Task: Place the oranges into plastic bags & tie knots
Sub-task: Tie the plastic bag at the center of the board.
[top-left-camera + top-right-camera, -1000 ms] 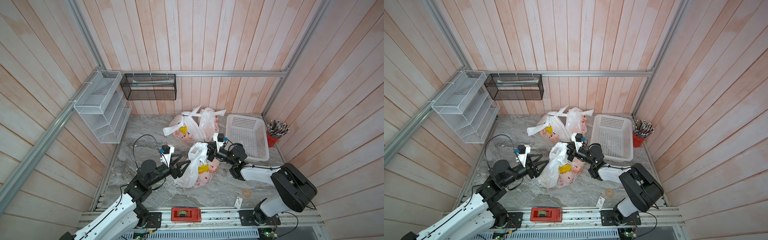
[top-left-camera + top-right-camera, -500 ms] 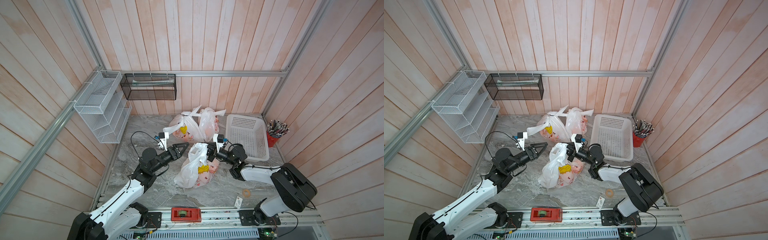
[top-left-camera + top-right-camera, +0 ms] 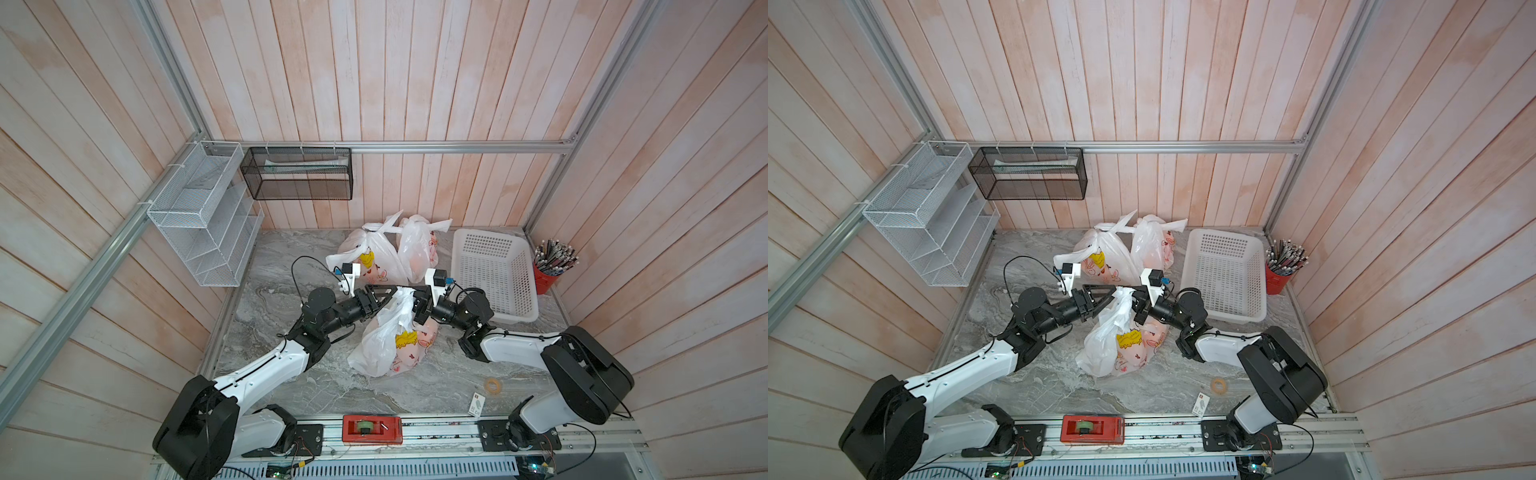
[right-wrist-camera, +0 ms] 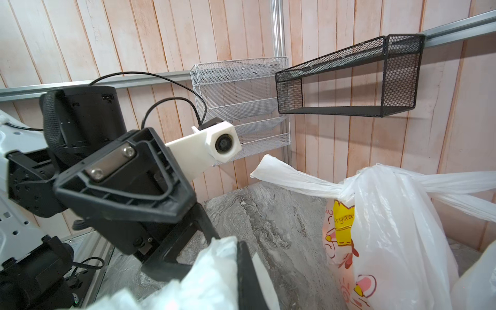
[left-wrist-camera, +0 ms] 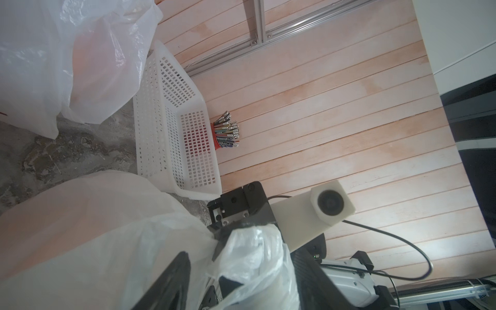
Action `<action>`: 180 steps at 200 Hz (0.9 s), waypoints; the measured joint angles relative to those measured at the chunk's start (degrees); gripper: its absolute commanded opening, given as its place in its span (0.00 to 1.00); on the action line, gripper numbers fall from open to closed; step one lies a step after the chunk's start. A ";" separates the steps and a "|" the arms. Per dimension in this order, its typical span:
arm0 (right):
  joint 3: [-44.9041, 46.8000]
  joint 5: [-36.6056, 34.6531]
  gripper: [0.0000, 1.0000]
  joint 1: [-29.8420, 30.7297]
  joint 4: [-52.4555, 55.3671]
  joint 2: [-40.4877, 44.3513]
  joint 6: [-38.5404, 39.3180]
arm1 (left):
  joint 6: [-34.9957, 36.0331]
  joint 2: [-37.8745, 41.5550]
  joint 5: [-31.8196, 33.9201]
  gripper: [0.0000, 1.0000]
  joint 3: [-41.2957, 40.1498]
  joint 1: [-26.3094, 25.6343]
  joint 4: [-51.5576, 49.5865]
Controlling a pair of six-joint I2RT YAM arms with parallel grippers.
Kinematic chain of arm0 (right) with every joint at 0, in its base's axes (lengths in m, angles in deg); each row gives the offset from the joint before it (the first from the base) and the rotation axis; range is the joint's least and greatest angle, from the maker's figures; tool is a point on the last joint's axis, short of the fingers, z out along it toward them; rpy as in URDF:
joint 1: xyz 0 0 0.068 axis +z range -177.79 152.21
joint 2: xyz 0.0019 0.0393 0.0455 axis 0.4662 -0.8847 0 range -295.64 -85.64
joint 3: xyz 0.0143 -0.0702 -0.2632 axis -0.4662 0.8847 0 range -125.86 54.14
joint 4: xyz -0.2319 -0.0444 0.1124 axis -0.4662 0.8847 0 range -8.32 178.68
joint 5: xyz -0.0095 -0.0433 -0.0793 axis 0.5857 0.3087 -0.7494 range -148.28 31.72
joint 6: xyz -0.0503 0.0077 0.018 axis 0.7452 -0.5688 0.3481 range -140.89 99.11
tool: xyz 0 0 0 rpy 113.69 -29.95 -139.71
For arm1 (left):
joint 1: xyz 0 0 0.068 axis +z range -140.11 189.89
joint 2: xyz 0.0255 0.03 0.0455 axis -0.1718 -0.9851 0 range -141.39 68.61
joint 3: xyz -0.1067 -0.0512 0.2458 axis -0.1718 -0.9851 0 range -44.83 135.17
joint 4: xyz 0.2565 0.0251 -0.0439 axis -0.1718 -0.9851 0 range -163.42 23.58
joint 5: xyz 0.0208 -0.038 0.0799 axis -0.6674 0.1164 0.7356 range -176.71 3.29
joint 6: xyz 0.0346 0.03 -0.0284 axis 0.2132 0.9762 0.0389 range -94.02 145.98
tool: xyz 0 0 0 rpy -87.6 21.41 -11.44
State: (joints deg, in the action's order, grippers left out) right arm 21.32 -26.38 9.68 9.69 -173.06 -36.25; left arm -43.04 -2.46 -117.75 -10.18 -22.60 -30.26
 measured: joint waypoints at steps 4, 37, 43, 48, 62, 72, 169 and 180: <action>0.00 0.00 0.00 0.00 -0.02 0.00 0.00 | -0.33 -0.22 -0.07 0.54 0.02 -0.11 0.20; 0.00 0.15 0.00 0.11 0.00 0.00 0.35 | -0.70 -0.90 -0.07 0.41 0.09 -0.50 1.01; 0.00 0.15 0.00 0.13 0.02 0.00 0.39 | -0.63 -0.92 -0.07 0.39 0.13 -0.52 1.11; 0.00 0.17 0.00 0.20 0.02 0.00 0.42 | -0.39 -0.94 -0.07 0.37 0.20 -0.52 1.14; 0.00 0.17 0.00 0.28 0.20 0.00 0.59 | -0.33 -1.20 -0.04 0.32 0.61 -0.52 1.20; 0.00 0.15 0.00 0.31 0.22 0.00 0.66 | -0.31 -1.38 0.00 0.29 0.74 -0.52 1.09; 0.00 -1.40 0.25 0.09 3.56 1.01 3.04 | 1.55 -1.31 1.33 0.00 0.74 -0.52 -1.97; 0.15 -2.56 0.36 -0.15 5.14 1.90 3.96 | 1.95 -0.92 1.49 0.00 0.74 -0.57 -2.16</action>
State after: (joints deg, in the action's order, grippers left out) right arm 21.48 -28.94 9.53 14.83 -171.16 -32.29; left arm -41.09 -3.38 -116.27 -9.44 -23.16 -32.42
